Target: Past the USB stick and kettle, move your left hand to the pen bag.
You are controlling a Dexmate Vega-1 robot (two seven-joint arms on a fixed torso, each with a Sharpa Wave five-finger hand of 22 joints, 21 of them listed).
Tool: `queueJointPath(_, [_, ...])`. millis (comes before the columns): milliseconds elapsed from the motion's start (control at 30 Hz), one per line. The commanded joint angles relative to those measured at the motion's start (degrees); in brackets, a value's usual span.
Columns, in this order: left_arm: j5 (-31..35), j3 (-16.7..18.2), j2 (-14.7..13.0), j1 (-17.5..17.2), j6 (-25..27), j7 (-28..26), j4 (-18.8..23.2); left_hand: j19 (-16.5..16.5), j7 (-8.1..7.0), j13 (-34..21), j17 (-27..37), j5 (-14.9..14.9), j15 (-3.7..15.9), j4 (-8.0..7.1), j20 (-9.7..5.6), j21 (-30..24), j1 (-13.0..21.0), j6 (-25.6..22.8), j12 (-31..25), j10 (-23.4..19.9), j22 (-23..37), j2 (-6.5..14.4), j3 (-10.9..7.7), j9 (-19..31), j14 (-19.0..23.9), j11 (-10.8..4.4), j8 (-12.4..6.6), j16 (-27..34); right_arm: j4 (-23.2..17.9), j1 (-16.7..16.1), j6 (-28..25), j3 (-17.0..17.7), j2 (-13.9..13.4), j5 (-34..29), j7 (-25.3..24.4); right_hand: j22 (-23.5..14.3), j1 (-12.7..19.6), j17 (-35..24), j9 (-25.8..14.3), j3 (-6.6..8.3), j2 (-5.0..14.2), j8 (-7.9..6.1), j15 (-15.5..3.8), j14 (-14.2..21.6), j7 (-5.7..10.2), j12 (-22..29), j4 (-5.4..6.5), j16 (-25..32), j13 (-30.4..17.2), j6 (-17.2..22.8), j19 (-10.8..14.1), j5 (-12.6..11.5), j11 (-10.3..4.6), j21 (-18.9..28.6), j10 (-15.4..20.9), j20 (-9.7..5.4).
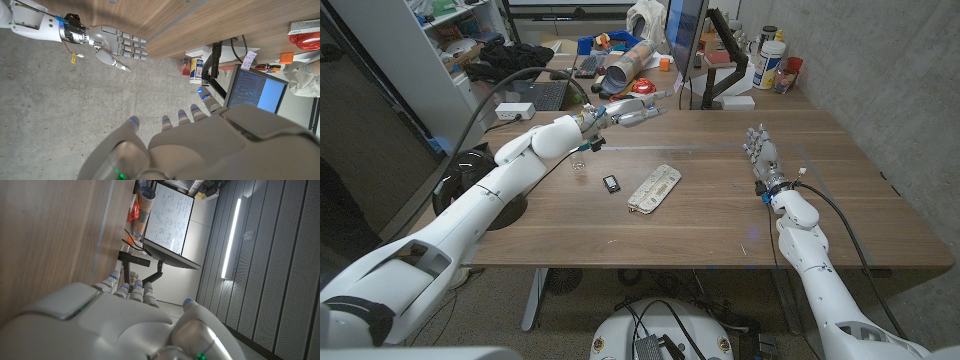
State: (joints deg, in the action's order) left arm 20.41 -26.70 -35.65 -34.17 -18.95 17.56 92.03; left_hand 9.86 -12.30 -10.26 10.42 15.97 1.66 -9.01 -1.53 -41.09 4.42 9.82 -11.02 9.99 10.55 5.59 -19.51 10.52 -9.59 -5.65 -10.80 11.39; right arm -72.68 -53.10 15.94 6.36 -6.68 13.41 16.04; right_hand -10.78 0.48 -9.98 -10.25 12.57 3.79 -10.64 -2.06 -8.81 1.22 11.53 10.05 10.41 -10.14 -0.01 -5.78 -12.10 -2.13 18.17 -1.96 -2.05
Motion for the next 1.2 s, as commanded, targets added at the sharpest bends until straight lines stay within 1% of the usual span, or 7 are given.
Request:
queueJointPath(33, [1.6, -0.5, -0.6, 0.0, 0.7, 1.1, 1.2, 15.0, -0.37, -0.3, -0.1, 0.4, 0.75, 0.41, -0.39, 0.2, 0.6, 3.5, -0.1, 7.4, 0.1, 1.7, -0.1, 0.1, -11.8, -0.43, 0.0, -0.3, -0.1, -0.3, 0.2, 0.1, -0.1, 0.1, 0.1, -0.2, 0.1, -0.1, -0.2, -0.28, 4.47, -0.2, -1.42, -0.2, 0.34, 0.1, -0.07, 0.0, -0.2, 0.3, 0.3, -0.6, -0.16, -0.2, 0.3, -2.02])
queueJointPath(900, [3.4, -1.8, -1.4, 0.7, 2.1, 4.3, 1.9, 15.6, -0.38, -0.3, -0.1, 0.5, 0.77, 0.84, -0.54, 0.9, 1.2, 3.9, -0.1, 7.5, 0.1, 1.0, 0.13, 0.1, -12.3, -0.39, 0.08, -0.4, 0.4, -0.2, 0.4, 0.2, -0.2, 0.1, 0.1, -0.2, 0.1, -0.1, -0.2, -0.34, 4.48, -0.17, -1.37, -0.2, 0.39, 0.1, -0.09, 0.0, -0.2, 0.2, 0.4, -0.6, -0.15, -0.5, 0.4, -2.03])
queueJointPath(1067, [3.8, -1.9, -1.5, 0.9, 2.2, 4.6, 1.9, 15.4, -0.37, -0.3, -0.1, 0.6, 0.88, 0.97, -0.5, 1.0, 1.5, 3.9, -0.5, 6.4, 0.1, 0.8, 0.22, 0.2, -11.9, -0.52, 0.03, -0.2, 0.3, -0.2, 0.3, 0.1, -0.3, -0.1, -0.1, -0.2, 0.1, -0.1, -0.2, -0.37, 4.46, -0.19, -1.36, -0.2, 0.33, 0.1, -0.09, 0.0, -0.2, 0.2, 0.4, -0.6, -0.21, -0.5, 0.3, -1.99])
queueJointPath(1200, [3.8, -2.0, -1.5, 0.9, 2.3, 4.7, 1.9, 15.4, -0.37, -0.3, -0.1, 0.6, 1.01, 1.02, -0.43, 1.0, 1.6, 3.9, -0.5, 6.4, 0.1, 0.7, 0.25, 0.2, -11.8, -0.51, 0.0, -0.1, 0.2, -0.3, 0.3, 0.2, -0.3, -0.1, -0.1, -0.2, 0.1, -0.1, -0.2, -0.37, 4.46, -0.19, -1.39, -0.2, 0.28, 0.0, -0.09, 0.0, -0.2, 0.2, 0.4, -0.6, -0.16, -0.5, 0.3, -1.92])
